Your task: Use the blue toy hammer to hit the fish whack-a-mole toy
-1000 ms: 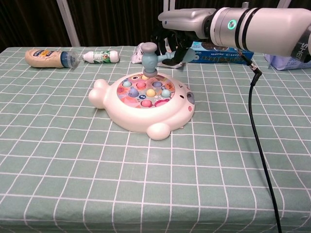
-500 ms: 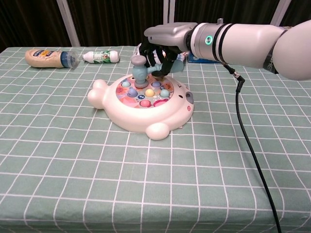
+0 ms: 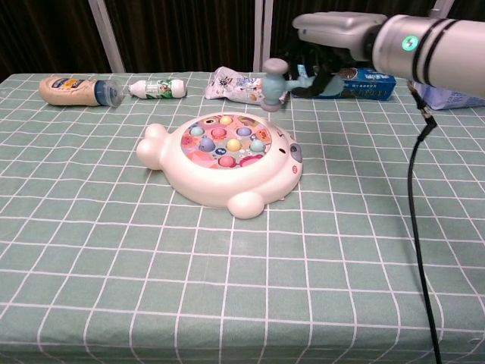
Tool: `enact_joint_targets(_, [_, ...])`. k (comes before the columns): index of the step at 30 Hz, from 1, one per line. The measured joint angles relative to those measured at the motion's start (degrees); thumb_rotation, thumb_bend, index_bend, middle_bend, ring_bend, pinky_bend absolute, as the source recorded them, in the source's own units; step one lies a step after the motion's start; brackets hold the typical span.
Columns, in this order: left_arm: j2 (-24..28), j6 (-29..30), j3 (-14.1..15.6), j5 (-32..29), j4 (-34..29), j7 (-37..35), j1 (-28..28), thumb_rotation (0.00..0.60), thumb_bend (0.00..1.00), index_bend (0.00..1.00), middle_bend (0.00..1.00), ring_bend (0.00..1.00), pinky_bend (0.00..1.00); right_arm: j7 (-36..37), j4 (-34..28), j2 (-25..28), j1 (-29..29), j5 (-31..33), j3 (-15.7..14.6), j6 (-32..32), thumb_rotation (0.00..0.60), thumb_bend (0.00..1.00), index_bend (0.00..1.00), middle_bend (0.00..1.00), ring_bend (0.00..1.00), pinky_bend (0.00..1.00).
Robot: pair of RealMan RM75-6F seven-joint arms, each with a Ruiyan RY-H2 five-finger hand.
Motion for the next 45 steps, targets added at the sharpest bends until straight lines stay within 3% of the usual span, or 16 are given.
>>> enact_joint_targets(6, [0.2, -0.3, -0.2, 0.6, -0.9, 1.0, -0.6, 0.600, 0.00, 0.15, 0.09, 0.00, 0.00, 7.3, 1.2, 1.6, -6.0, -3.2, -3.5, 2.5, 0.600, 0.71, 0.73, 0.61, 0.55, 0.63])
enact_joint_targets(14, [0.6, -0.4, -0.2, 0.5, -1.9, 1.9, -0.7, 0.600, 0.00, 0.15, 0.09, 0.00, 0.00, 15.1, 8.6, -1.1, -9.7, -7.8, -6.3, 2.9, 0.600, 0.63, 0.67, 0.57, 0.51, 0.59])
enact_joint_targets(21, [0.6, -0.5, -0.1, 0.4, -2.1, 2.1, -0.6, 0.600, 0.00, 0.15, 0.09, 0.00, 0.00, 19.4, 12.9, -4.0, -11.2, -10.6, -6.9, 2.7, 0.600, 0.45, 0.54, 0.45, 0.36, 0.47])
enact_joint_targets(25, [0.6, -0.5, -0.1, 0.2, -2.0, 2.0, -0.6, 0.600, 0.00, 0.15, 0.09, 0.00, 0.00, 21.4, 13.9, -4.9, -12.3, -11.9, -7.2, 3.0, 0.600, 0.40, 0.44, 0.40, 0.31, 0.44])
enact_joint_targets(34, [0.9, -0.5, -0.1, 0.5, -2.4, 2.1, -0.6, 0.600, 0.00, 0.15, 0.09, 0.00, 0.00, 23.6, 14.7, -5.5, -13.7, -13.8, -7.3, 3.6, 0.600, 0.38, 0.37, 0.36, 0.28, 0.42])
enact_joint_targets(45, [1.0, -0.9, -0.1, 0.7, -2.6, 2.4, -1.0, 0.600, 0.00, 0.15, 0.09, 0.00, 0.00, 23.7, 14.1, -5.0, -14.6, -14.8, -6.8, 4.0, 0.600, 0.21, 0.32, 0.33, 0.25, 0.38])
